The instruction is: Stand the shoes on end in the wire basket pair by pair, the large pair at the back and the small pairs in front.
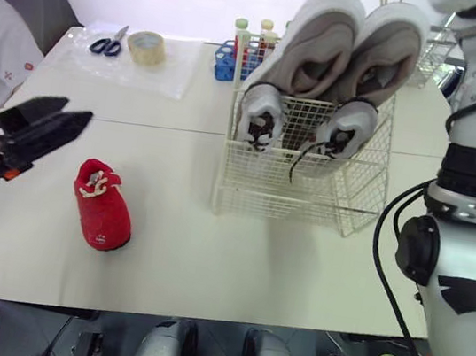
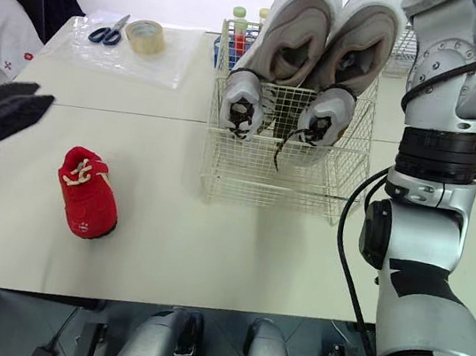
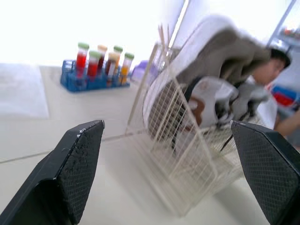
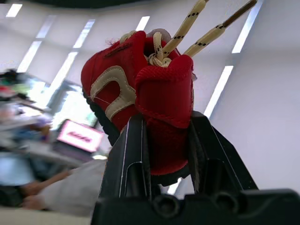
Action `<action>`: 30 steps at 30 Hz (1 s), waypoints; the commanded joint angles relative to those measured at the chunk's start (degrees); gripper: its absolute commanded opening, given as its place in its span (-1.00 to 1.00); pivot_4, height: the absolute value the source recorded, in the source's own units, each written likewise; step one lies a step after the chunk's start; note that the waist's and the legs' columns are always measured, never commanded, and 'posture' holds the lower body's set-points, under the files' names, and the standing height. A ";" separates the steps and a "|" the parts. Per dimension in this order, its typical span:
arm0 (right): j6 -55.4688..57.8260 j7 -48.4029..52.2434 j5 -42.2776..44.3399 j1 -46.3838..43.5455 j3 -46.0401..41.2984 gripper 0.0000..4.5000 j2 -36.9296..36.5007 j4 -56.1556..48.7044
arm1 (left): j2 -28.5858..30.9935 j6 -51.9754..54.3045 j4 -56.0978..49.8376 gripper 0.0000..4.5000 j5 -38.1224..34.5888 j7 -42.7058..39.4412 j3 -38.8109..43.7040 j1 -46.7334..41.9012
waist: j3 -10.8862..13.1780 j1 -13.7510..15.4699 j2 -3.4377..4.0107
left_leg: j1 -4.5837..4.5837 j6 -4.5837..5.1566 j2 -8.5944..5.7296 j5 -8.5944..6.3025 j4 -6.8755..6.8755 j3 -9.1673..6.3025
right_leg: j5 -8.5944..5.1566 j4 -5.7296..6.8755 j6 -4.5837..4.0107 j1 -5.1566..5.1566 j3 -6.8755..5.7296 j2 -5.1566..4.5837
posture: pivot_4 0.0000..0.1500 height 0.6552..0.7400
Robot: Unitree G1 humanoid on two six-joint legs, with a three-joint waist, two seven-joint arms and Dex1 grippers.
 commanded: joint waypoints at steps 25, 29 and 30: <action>-7.37 12.91 -12.78 4.72 5.53 -0.64 1.22 -2.35 | 1.72 -8.89 0.26 1.00 -25.09 12.70 -19.46 -18.51 | -0.03 0.17 -0.17 | -0.39 -0.15 -0.06 0.18 0.03 0.04 | 0.14 0.14 -0.14 -0.47 0.00 0.15 | 1.00 0.93; -5.76 12.12 -12.47 5.56 5.52 -0.65 1.17 -5.09 | 1.42 -7.62 0.98 0.59 -24.11 11.67 -21.97 -20.58 | -0.03 0.12 -0.17 | -0.36 -0.15 -0.06 0.19 0.04 0.04 | 0.14 0.15 -0.13 -0.42 -0.03 0.21 | 1.00 0.93; -5.23 11.76 -12.37 5.66 5.44 -0.65 1.20 -5.70 | 1.16 -7.32 1.03 0.36 -23.91 11.10 -22.30 -20.63 | -0.03 0.13 -0.17 | -0.34 -0.14 -0.06 0.19 0.04 0.04 | 0.14 0.15 -0.13 -0.40 -0.03 0.22 | 1.00 0.93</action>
